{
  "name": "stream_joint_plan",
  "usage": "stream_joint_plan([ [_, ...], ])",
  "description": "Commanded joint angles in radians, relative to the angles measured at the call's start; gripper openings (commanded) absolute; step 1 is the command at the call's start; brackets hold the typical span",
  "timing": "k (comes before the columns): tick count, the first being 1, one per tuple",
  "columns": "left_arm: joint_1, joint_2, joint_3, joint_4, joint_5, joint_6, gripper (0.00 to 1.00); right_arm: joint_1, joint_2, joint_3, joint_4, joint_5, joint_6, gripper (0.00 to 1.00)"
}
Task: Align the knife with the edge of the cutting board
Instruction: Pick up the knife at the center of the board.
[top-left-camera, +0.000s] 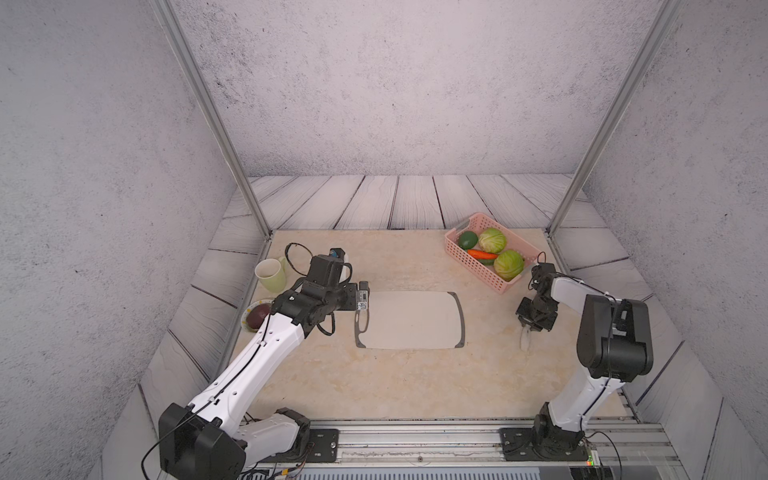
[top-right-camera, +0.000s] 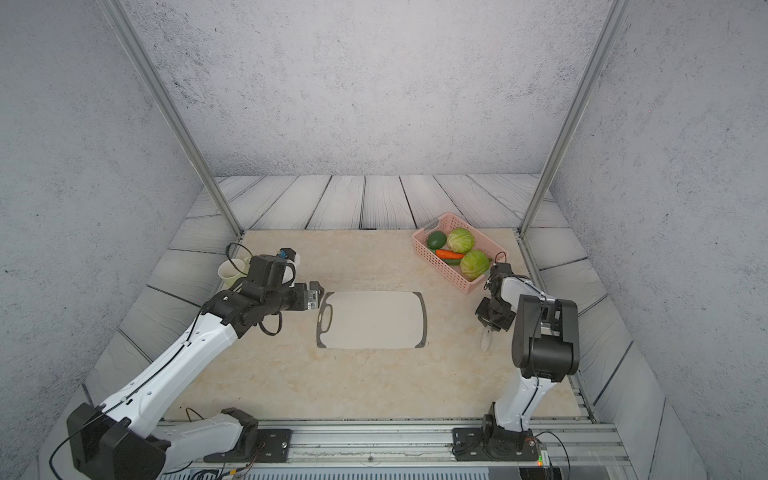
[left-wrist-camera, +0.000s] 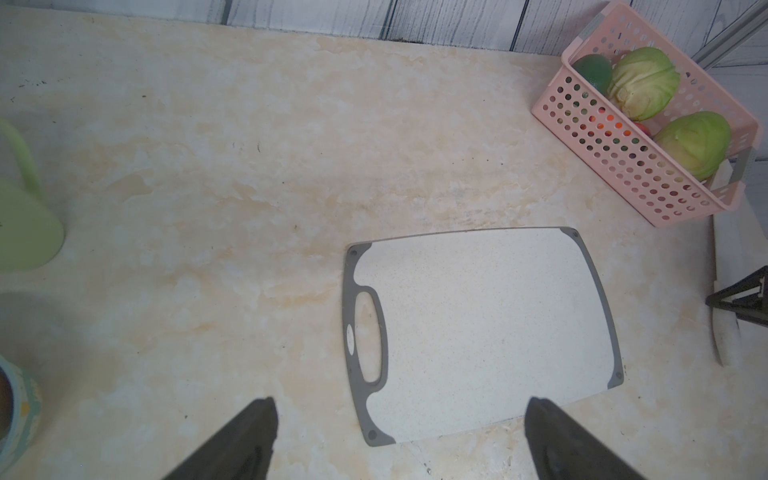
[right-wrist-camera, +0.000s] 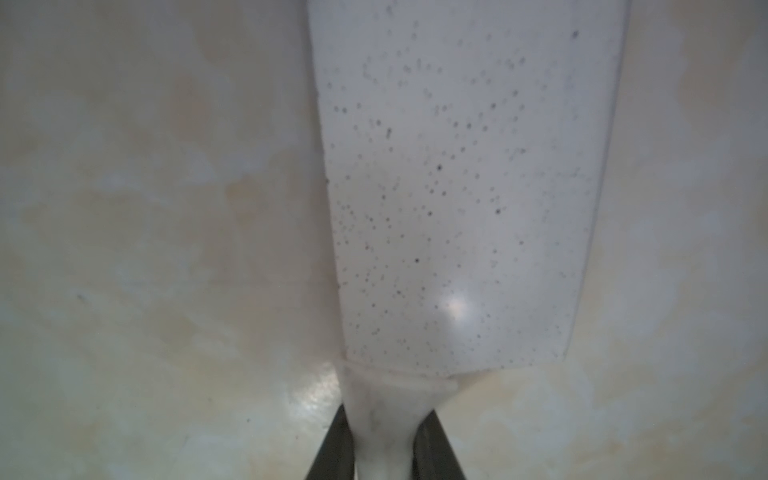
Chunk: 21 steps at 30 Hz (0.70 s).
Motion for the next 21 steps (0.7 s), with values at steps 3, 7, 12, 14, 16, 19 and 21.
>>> stream_joint_plan([
  [3,0.006,0.003,0.021,-0.001,0.014,0.005,0.98,-0.002,-0.107,-0.075,0.0,-0.05,0.019,0.0],
  [7,0.007,0.001,0.019,-0.001,0.019,0.004,0.98,-0.002,-0.172,-0.125,-0.006,-0.078,0.015,0.0],
  [12,0.006,0.0,0.019,-0.001,0.018,0.004,0.98,0.007,-0.245,-0.198,0.002,-0.135,0.002,0.0],
  [14,0.006,0.0,0.018,-0.001,0.019,0.004,0.98,0.018,-0.267,-0.225,0.01,-0.159,-0.001,0.0],
  [16,0.006,0.001,0.018,-0.001,0.02,0.005,0.98,0.035,-0.29,-0.252,0.008,-0.164,-0.001,0.0],
  [19,0.006,0.005,0.018,0.0,0.023,0.003,0.98,0.064,-0.324,-0.284,0.005,-0.163,0.012,0.0],
  [21,0.006,0.008,0.019,-0.001,0.028,0.003,0.98,0.084,-0.342,-0.308,0.005,-0.161,0.021,0.0],
])
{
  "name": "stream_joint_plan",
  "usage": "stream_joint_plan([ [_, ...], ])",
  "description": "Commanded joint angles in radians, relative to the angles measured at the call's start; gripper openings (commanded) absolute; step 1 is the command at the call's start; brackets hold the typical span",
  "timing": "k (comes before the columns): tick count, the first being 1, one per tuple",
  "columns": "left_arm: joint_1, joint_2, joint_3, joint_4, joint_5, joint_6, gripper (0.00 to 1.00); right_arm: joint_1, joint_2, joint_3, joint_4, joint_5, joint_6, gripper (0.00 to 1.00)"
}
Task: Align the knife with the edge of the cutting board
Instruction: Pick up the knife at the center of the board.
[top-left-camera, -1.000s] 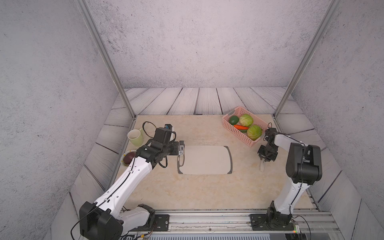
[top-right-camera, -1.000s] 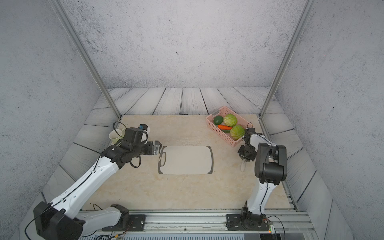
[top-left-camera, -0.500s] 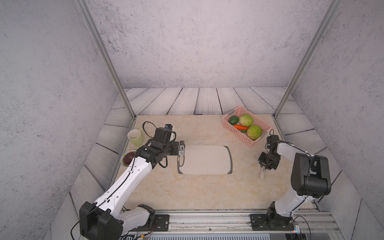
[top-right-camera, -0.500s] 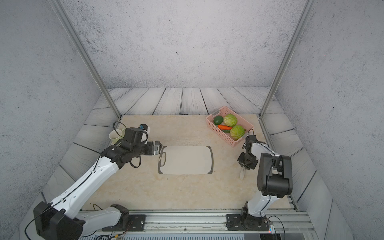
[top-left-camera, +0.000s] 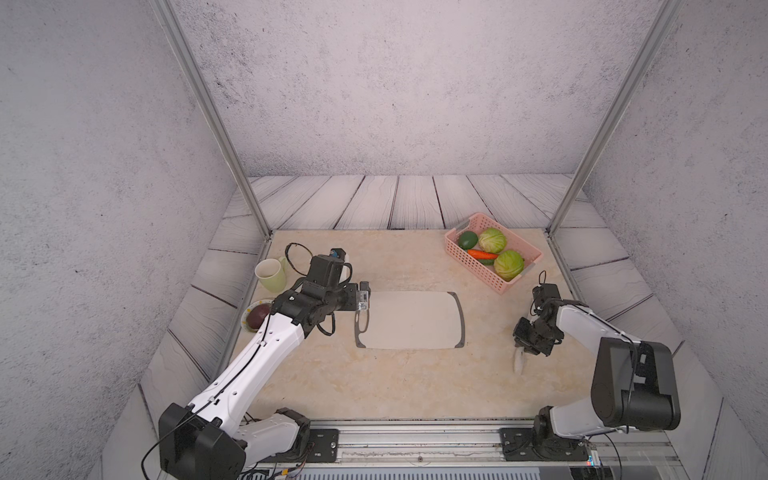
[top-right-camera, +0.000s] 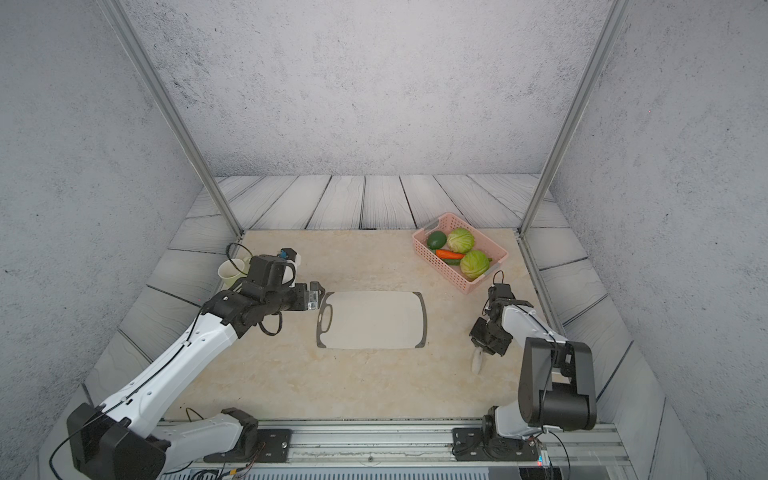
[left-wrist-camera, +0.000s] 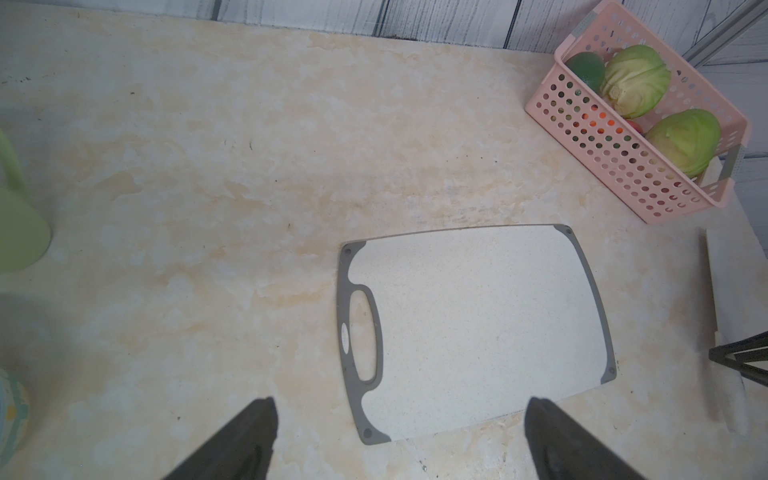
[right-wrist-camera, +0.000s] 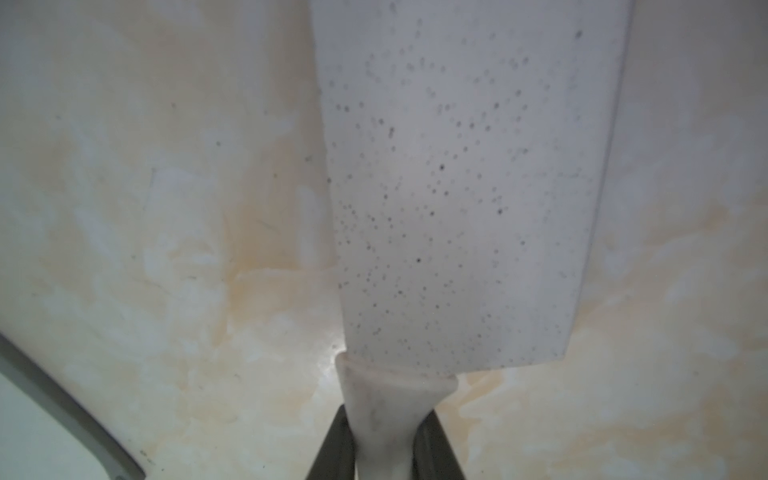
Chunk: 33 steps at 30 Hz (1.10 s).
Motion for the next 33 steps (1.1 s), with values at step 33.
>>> stream_joint_plan([
  [33,0.006,0.018,0.022,-0.003,0.013,0.004,0.98,0.306,0.042,-0.042,-0.005,0.056,0.068,0.06],
])
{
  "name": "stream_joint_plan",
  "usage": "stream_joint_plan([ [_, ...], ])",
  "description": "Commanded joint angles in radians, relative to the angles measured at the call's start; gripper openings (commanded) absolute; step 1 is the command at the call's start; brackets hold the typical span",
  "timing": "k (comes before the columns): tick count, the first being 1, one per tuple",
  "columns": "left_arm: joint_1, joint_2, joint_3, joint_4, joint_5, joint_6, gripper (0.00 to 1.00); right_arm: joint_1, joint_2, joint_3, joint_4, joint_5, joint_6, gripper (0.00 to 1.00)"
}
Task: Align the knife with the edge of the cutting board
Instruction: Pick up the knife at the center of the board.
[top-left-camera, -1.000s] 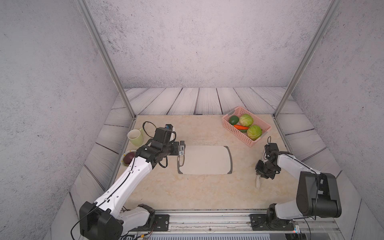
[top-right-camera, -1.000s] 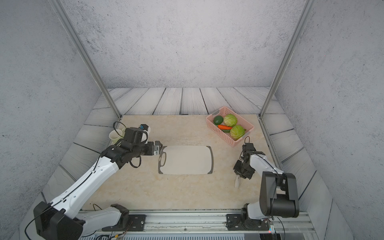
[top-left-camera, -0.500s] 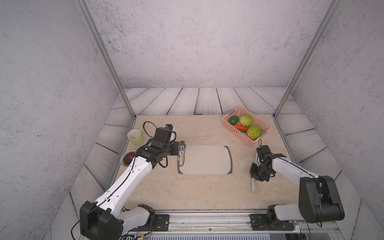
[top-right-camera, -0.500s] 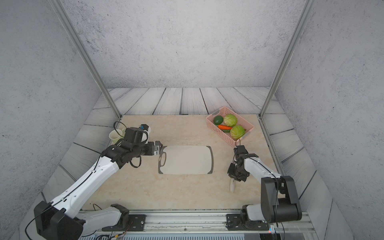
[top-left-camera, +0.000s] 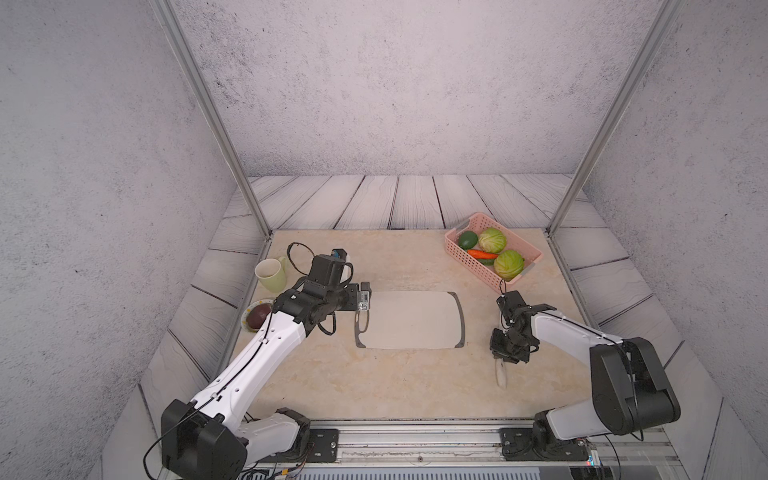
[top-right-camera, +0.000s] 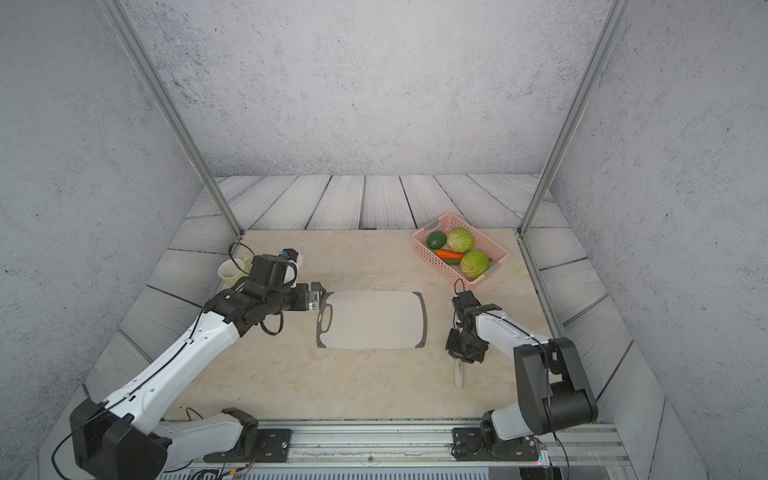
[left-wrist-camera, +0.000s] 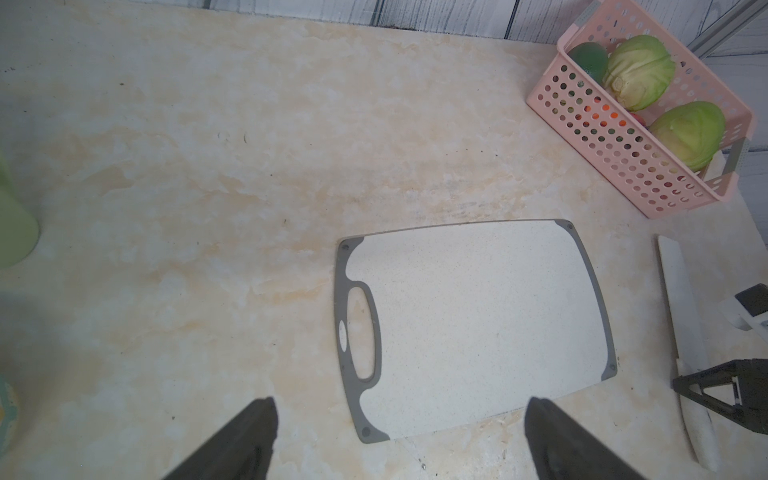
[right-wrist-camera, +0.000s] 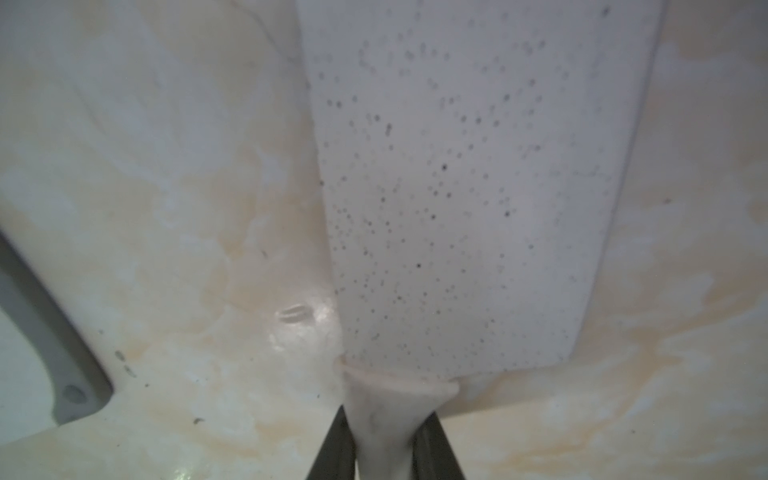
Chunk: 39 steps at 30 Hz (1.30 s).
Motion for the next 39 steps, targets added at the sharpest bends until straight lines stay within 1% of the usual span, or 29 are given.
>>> stream_joint_plan([
  [1,0.007,0.002,0.022,-0.003,0.006,0.004,0.98,0.008,0.037,-0.001,0.001,0.02,-0.008,0.09],
  [3,0.006,0.001,0.022,-0.003,0.007,0.004,0.98,0.009,0.042,0.003,-0.001,0.023,-0.015,0.14],
  [9,0.006,0.002,0.022,-0.003,0.009,0.005,0.98,0.015,0.059,0.017,-0.019,0.025,-0.022,0.26],
  [15,0.006,0.001,0.022,-0.004,0.01,0.004,0.98,0.023,0.072,0.027,-0.028,0.025,-0.018,0.32],
  [18,0.006,0.0,0.022,-0.004,0.01,0.005,0.98,0.028,0.079,0.031,-0.031,0.025,-0.015,0.32],
  [20,0.006,-0.001,0.022,-0.004,0.01,0.004,0.98,0.03,0.082,0.033,-0.032,0.026,-0.016,0.3],
  [21,0.006,0.0,0.022,-0.005,0.01,0.004,0.98,0.031,0.081,0.035,-0.032,0.026,-0.016,0.27],
  [23,0.006,-0.002,0.022,-0.004,0.01,0.004,0.98,0.034,0.08,0.033,-0.027,0.023,-0.013,0.18],
  [28,0.006,-0.002,0.022,-0.004,0.012,0.005,0.98,0.049,0.069,0.022,-0.012,0.014,-0.003,0.0],
  [39,0.006,-0.004,0.022,-0.004,0.011,0.004,0.98,0.105,0.033,0.033,-0.007,-0.001,0.037,0.0],
])
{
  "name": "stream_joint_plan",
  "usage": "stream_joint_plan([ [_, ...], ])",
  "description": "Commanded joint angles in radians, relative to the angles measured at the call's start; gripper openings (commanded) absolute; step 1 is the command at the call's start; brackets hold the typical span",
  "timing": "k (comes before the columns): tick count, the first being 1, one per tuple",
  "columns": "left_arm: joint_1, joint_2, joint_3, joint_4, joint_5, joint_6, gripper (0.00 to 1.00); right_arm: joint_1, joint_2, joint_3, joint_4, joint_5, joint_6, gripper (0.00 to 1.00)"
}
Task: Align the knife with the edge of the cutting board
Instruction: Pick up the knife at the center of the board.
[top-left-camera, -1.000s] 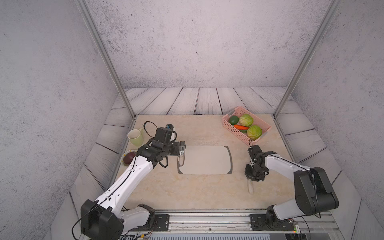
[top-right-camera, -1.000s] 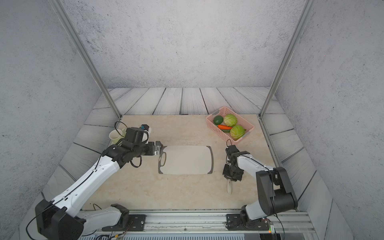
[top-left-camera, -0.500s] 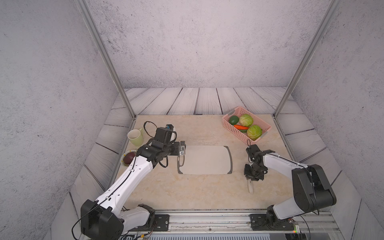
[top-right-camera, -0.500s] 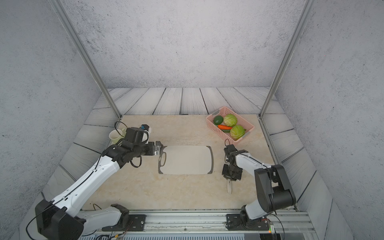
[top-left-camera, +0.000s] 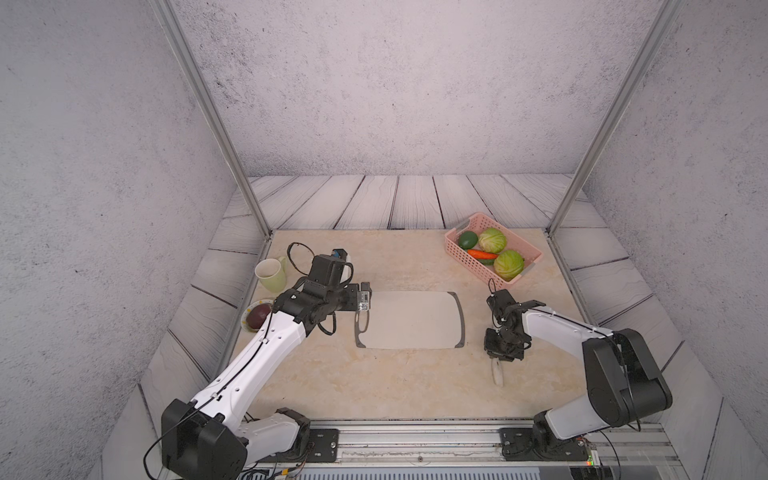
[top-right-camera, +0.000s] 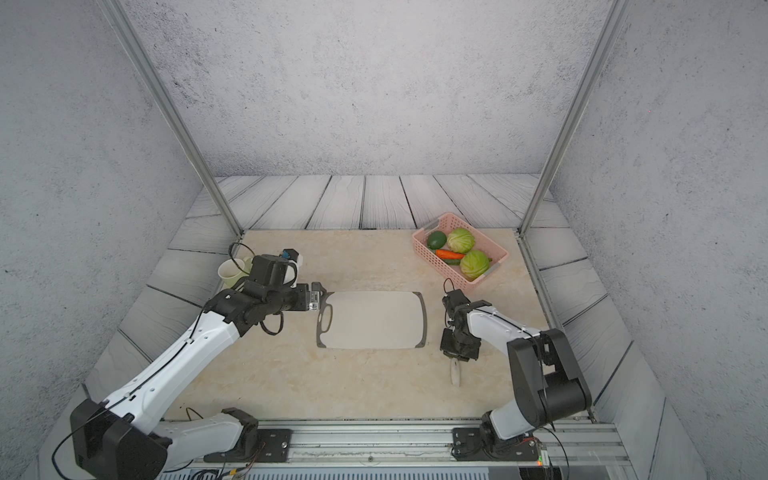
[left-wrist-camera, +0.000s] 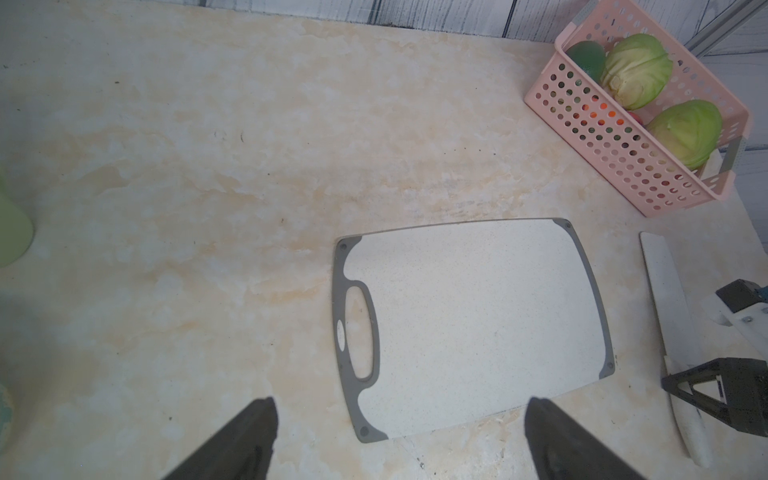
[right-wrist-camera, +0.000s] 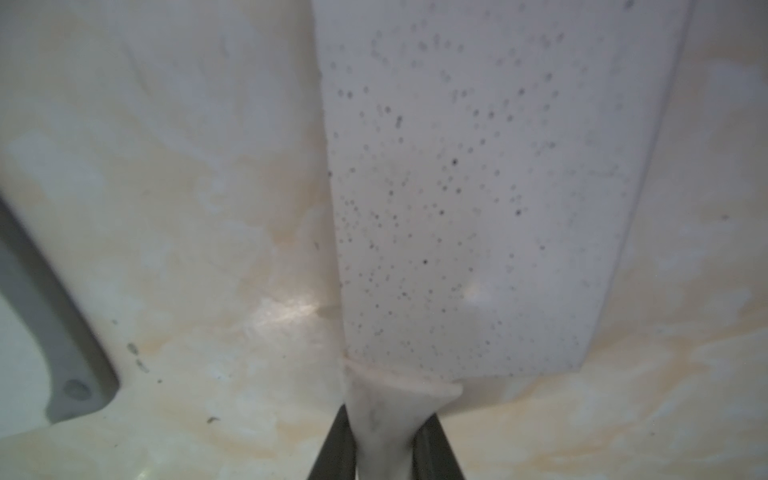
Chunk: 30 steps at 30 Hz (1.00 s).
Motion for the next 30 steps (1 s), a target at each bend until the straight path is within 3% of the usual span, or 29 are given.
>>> stream_joint_plan([
  [1,0.006,-0.003,0.022,-0.005,0.006,0.004,0.98,0.025,-0.016,-0.005,0.007,-0.029,0.028,0.0],
  [17,0.006,-0.002,0.022,-0.006,0.005,0.003,0.98,0.118,-0.039,0.073,0.003,-0.07,0.082,0.0],
  [30,0.006,0.0,0.022,-0.006,0.005,0.004,0.98,0.214,0.045,0.214,-0.017,-0.068,0.099,0.0],
])
